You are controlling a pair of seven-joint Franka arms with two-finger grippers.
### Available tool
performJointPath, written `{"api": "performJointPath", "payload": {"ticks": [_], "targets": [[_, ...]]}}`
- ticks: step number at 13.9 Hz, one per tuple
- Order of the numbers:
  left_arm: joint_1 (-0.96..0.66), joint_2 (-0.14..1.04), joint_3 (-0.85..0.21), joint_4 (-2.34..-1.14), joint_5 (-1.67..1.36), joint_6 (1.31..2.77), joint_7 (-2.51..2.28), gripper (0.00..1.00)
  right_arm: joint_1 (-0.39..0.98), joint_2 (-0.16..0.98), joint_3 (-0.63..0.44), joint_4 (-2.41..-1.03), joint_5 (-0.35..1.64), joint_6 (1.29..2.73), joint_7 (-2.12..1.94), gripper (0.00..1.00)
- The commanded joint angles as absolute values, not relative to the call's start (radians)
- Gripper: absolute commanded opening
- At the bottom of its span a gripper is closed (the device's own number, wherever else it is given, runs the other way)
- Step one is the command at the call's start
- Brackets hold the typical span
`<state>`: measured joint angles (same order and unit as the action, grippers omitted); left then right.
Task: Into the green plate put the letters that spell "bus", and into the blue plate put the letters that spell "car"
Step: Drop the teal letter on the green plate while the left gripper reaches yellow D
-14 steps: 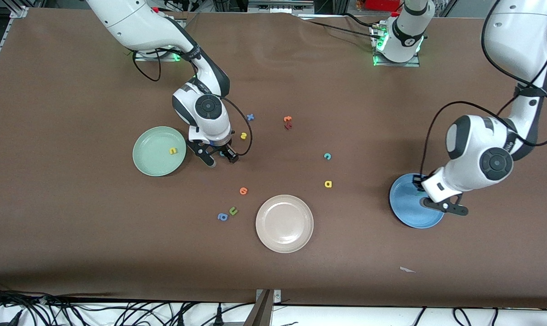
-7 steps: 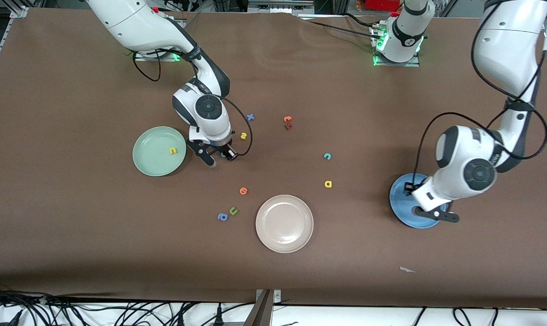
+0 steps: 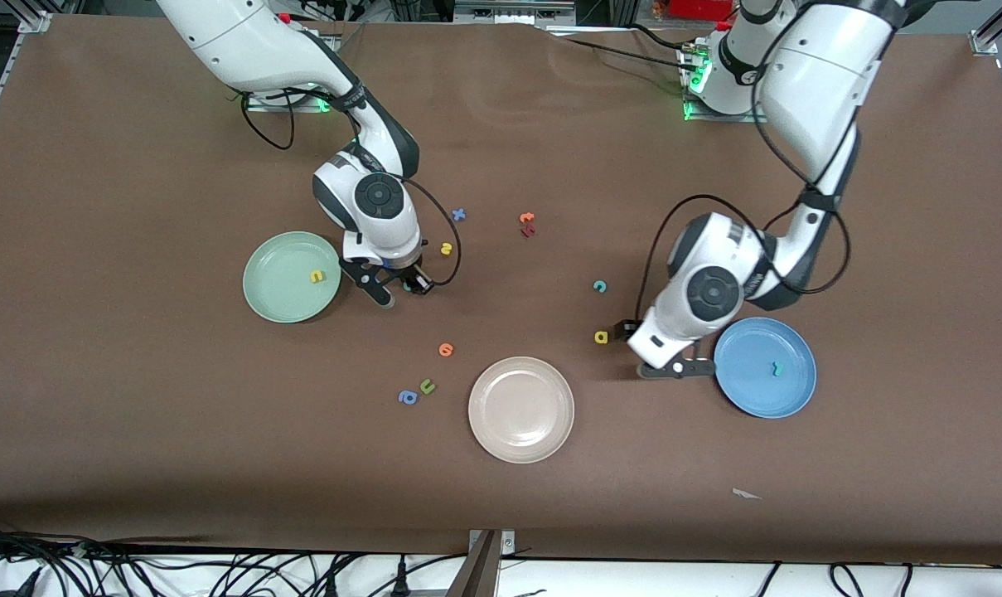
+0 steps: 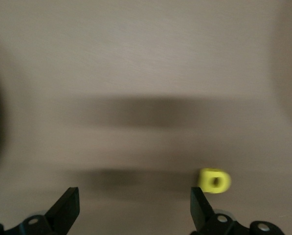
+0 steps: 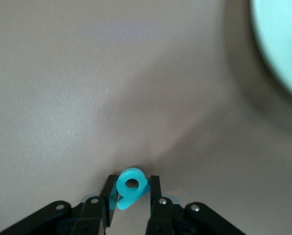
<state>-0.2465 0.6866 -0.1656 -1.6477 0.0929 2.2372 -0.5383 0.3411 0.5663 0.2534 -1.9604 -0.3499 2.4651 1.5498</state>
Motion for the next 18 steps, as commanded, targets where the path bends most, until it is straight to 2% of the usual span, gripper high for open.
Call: {"api": "performJointPath", "payload": {"ticks": [1,4,6,8,9,10,11,12,14,17,18], "targets": [[-0.302,0.748,-0.155,-1.58,0.068,2.259,-0.649,1.0,0.327,0.482,0.217,-1.976,-0.347,2.34,1.389,0.19],[-0.336,0.793,-0.155,-1.575,0.071,2.38,-0.719,1.0,0.314,0.408,0.146,-2.034,-0.345,2.261,1.203,0.19],[-0.347,0.807,-0.155,-1.575,0.069,2.408,-0.735,0.91,0.311,0.358,0.076,-2.121,-0.345,2.272,1.056,0.19],[-0.348,0.807,-0.155,-1.578,0.071,2.408,-0.735,0.77,0.311,0.331,0.014,-2.202,-0.347,2.339,0.961,0.2],[-0.348,0.805,-0.155,-1.582,0.071,2.407,-0.735,0.7,0.311,0.33,-0.007,-2.23,-0.347,2.353,0.922,0.24],[-0.348,0.804,-0.155,-1.585,0.072,2.407,-0.735,0.63,0.311,0.333,-0.03,-2.249,-0.347,2.353,0.885,0.61],[-0.348,0.804,-0.153,-1.585,0.074,2.407,-0.733,0.56,0.311,0.331,-0.043,-2.25,-0.347,2.352,0.874,0.91],[-0.348,0.804,-0.153,-1.588,0.075,2.407,-0.733,0.5,0.313,0.328,-0.041,-2.246,-0.347,2.347,0.874,0.99],[-0.348,0.804,-0.153,-1.594,0.08,2.405,-0.732,0.44,0.316,0.315,-0.029,-2.237,-0.344,2.345,0.887,0.99],[-0.348,0.804,-0.153,-1.595,0.081,2.398,-0.726,0.35,0.318,0.301,0.088,-2.198,-0.214,2.333,1.009,0.99],[-0.348,0.802,-0.153,-1.595,0.081,2.396,-0.724,0.28,0.319,0.302,0.131,-2.188,-0.193,2.333,1.093,0.99]]}}
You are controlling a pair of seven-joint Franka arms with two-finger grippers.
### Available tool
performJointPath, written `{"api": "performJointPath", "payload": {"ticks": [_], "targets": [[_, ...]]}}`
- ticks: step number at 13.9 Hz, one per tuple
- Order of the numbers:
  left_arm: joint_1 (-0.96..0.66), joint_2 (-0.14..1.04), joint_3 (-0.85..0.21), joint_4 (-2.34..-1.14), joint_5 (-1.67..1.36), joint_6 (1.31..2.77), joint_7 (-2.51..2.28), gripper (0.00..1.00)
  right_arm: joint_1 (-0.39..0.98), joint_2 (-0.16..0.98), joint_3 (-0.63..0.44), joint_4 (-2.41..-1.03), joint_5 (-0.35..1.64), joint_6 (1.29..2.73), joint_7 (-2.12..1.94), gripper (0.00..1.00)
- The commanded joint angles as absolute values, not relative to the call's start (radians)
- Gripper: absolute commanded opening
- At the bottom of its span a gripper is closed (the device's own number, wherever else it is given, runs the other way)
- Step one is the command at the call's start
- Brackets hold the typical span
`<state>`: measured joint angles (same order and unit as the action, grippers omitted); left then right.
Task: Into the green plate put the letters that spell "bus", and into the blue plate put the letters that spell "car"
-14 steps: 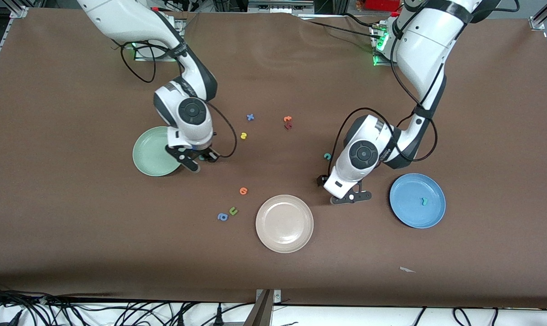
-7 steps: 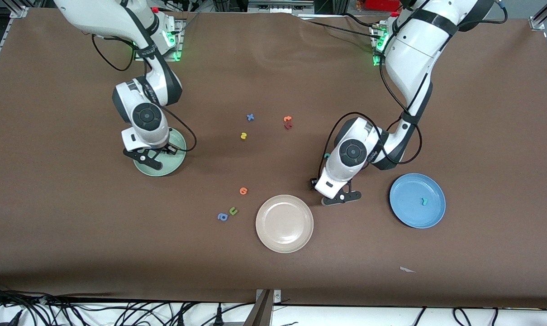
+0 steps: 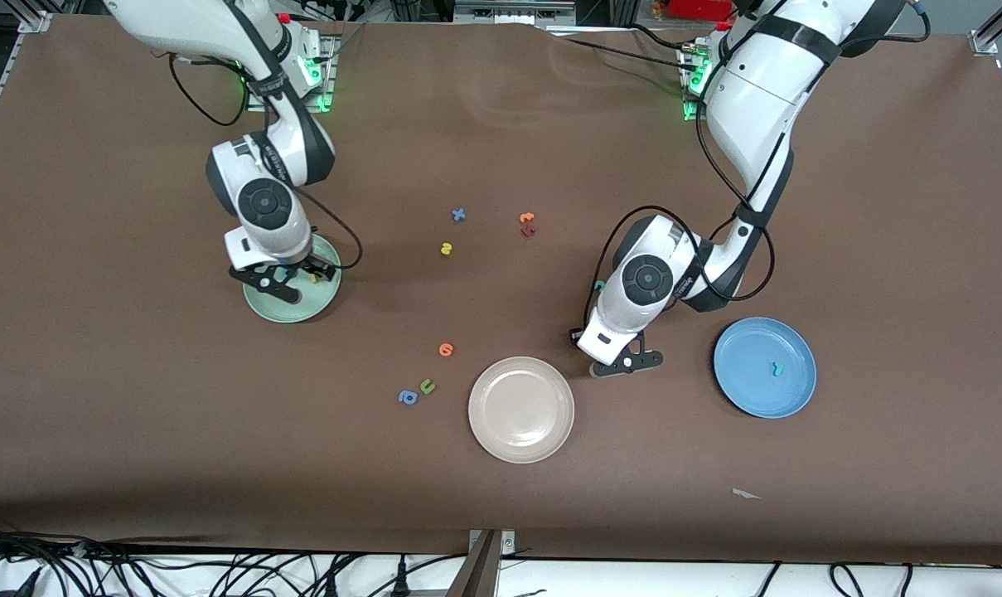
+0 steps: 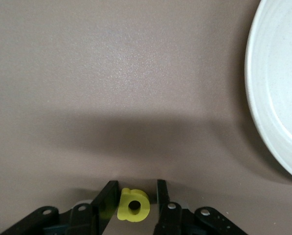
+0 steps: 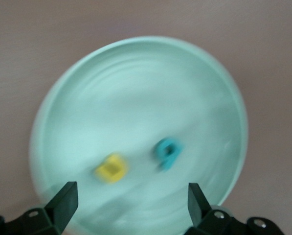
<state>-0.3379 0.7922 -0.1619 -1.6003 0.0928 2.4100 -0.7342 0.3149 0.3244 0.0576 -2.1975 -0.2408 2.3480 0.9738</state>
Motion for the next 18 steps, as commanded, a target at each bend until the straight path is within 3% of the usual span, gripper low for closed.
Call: {"api": "performJointPath", "payload": {"ticks": [1,6,8,9,10,13,18], "targets": [[-0.347,0.802,-0.153,-1.595,0.081,2.396,-0.723,0.27,0.319,0.31,0.165,-2.178,-0.193,2.344,1.168,0.99],[-0.334,0.781,-0.147,-1.58,0.083,2.335,-0.684,0.21,0.328,0.402,0.348,-2.118,-0.201,2.481,1.439,0.95],[-0.29,0.743,-0.138,-1.563,0.084,2.249,-0.599,0.21,0.382,0.435,0.351,-2.12,-0.213,2.6,1.437,0.93],[-0.258,0.726,-0.14,-1.559,0.083,2.209,-0.542,0.21,0.397,0.449,0.351,-2.12,-0.216,2.637,1.428,0.76],[-0.226,0.715,-0.138,-1.551,0.083,2.188,-0.487,0.21,0.403,0.466,0.351,-2.121,-0.233,2.643,1.378,0.67],[-0.122,0.686,-0.137,-1.54,0.084,2.128,-0.315,0.21,0.403,0.495,0.351,-2.129,-0.25,2.645,1.255,0.54],[0.018,0.683,-0.12,-1.536,0.145,2.088,-0.017,0.25,0.403,0.517,0.344,-2.12,-0.296,2.657,1.261,0.53]]}}
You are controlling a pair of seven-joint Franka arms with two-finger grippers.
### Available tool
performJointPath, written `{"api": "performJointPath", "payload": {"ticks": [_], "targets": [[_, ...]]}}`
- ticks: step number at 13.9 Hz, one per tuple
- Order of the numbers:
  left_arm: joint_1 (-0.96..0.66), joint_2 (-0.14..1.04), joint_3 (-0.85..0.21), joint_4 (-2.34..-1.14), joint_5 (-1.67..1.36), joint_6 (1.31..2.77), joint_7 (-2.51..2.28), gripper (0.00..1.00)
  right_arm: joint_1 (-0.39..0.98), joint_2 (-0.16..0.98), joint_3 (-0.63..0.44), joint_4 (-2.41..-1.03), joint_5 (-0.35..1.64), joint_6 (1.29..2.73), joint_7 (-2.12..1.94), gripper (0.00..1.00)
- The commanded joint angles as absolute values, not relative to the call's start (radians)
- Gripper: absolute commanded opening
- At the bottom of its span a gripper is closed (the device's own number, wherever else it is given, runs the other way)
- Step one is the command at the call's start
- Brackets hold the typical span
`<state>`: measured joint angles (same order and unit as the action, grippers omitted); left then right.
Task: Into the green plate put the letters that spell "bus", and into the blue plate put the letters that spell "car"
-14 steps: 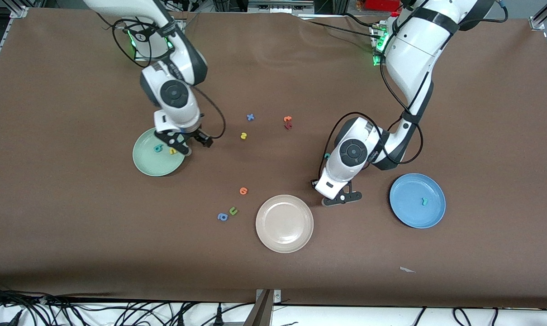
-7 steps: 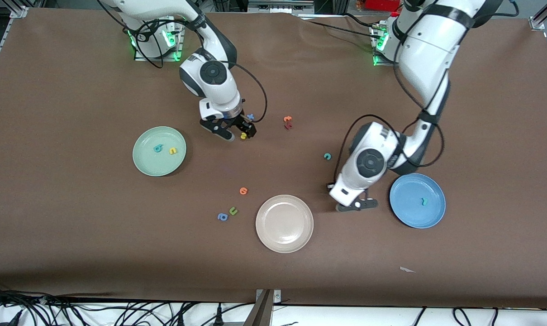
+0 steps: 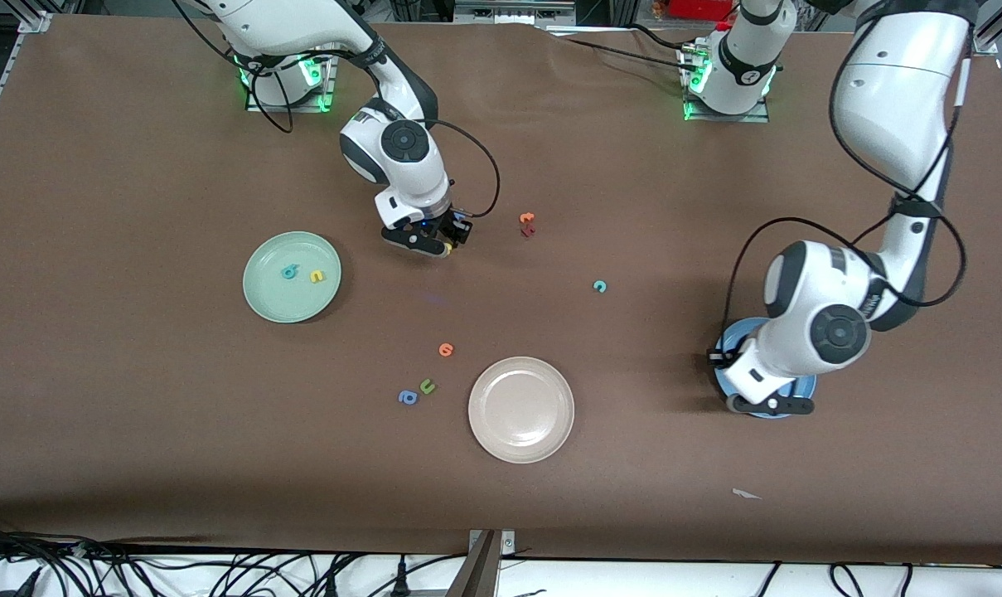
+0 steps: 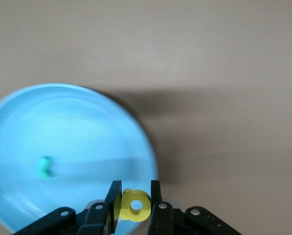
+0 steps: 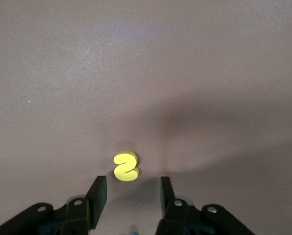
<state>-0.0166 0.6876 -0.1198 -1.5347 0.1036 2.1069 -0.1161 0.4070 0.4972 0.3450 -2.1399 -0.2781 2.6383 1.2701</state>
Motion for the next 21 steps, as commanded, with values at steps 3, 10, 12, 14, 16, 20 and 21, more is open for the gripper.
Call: {"api": "performJointPath", "payload": {"ticks": [3,10,12,14,16,20,21], "targets": [[0.028,0.695,-0.123,-1.532,0.149,2.092,-0.004,1.0,0.403,0.537,0.342,-2.12,-0.302,2.683,1.259,0.44],[-0.032,0.686,-0.271,-1.639,0.143,2.196,-0.329,1.0,0.403,0.548,0.327,-2.12,-0.374,2.691,1.259,0.25],[-0.061,0.67,-0.299,-1.721,0.149,2.288,-0.44,1.0,0.402,0.548,0.327,-2.12,-0.376,2.691,1.261,0.11],[-0.08,0.649,-0.324,-1.811,0.155,2.376,-0.514,1.0,0.396,0.537,0.325,-2.12,-0.376,2.686,1.259,0.09],[-0.122,0.605,-0.324,-1.905,0.158,2.44,-0.578,1.0,0.391,0.499,0.301,-2.123,-0.377,2.669,1.246,0.09],[-0.205,0.542,-0.324,-1.991,0.158,2.445,-0.705,0.99,0.39,0.376,0.21,-2.135,-0.382,2.458,1.137,0.09],[-0.227,0.531,-0.322,-2.009,0.16,2.45,-0.733,0.98,0.39,0.342,0.177,-2.144,-0.382,2.41,1.064,0.09]]}}
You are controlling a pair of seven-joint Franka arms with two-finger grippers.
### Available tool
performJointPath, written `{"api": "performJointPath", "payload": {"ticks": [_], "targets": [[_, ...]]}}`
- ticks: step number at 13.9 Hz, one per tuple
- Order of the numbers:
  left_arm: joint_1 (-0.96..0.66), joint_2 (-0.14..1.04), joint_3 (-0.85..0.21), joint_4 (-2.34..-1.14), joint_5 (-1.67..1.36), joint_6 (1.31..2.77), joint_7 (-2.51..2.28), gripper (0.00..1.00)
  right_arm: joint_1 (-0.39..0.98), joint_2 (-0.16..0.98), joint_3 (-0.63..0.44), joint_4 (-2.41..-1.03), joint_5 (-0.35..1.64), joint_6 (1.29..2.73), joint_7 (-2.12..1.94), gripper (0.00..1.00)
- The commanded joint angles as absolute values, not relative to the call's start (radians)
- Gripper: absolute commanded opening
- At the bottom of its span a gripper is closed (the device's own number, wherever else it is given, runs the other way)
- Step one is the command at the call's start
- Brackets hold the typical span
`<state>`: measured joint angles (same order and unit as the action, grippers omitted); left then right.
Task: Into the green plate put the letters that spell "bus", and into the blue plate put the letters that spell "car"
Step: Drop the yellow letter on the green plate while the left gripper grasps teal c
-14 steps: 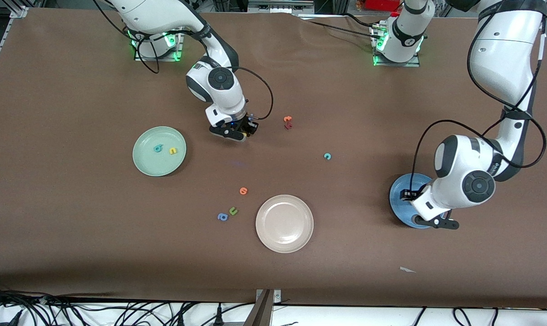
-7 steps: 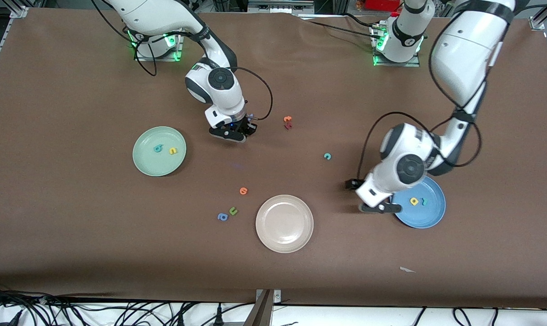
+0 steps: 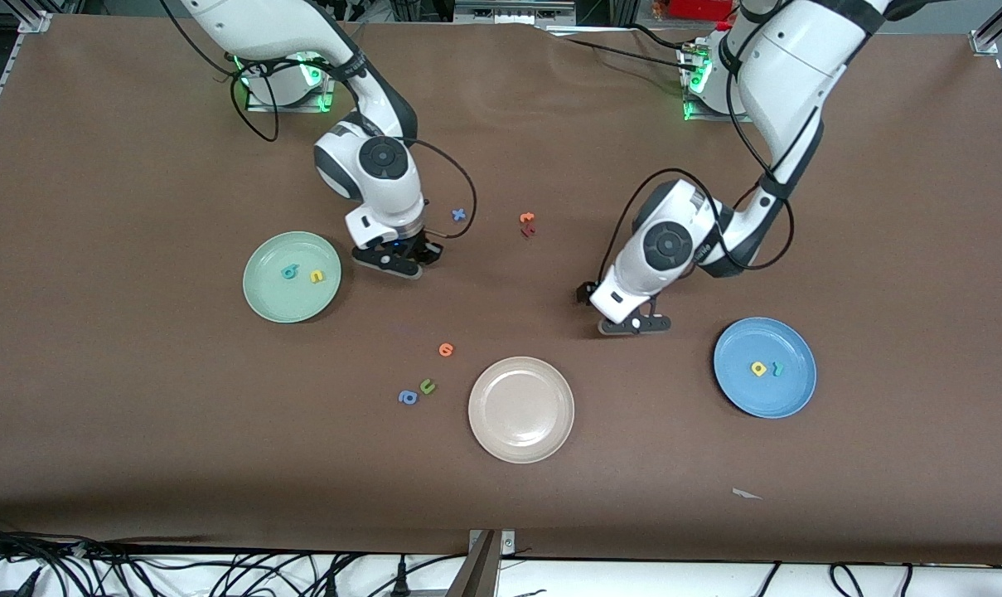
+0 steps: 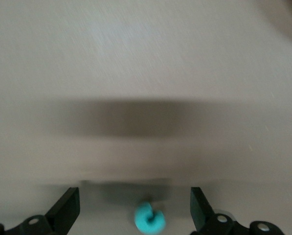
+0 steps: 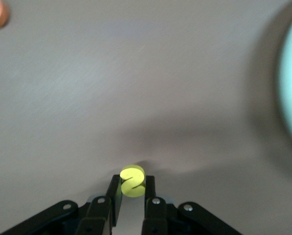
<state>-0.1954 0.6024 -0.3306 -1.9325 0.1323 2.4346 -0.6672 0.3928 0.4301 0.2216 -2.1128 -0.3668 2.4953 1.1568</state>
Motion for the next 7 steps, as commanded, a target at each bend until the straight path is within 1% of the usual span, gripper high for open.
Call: {"api": "performJointPath", "payload": {"ticks": [1,3,4,5,6,7], "targets": [[-0.239,0.511,-0.322,-2.037,0.19,2.476,-0.764,0.98,0.39,0.312,0.143,-2.155,-0.382,2.37,0.993,0.09],[-0.241,0.502,-0.324,-2.051,0.291,2.487,-0.852,0.96,0.39,0.256,0.072,-2.21,-0.382,2.339,0.907,0.09],[-0.241,0.506,-0.324,-2.048,0.319,2.49,-0.882,0.92,0.39,0.236,0.014,-2.251,-0.382,2.348,0.852,0.09],[-0.239,0.509,-0.324,-2.046,0.327,2.491,-0.888,0.89,0.39,0.232,-0.032,-2.282,-0.38,2.371,0.774,0.09],[-0.241,0.518,-0.324,-2.043,0.327,2.503,-0.89,0.87,0.39,0.232,-0.084,-2.317,-0.38,2.423,0.696,0.09],[-0.241,0.531,-0.324,-2.04,0.327,2.522,-0.893,0.82,0.39,0.235,-0.136,-2.359,-0.38,2.498,0.62,0.1]]}}
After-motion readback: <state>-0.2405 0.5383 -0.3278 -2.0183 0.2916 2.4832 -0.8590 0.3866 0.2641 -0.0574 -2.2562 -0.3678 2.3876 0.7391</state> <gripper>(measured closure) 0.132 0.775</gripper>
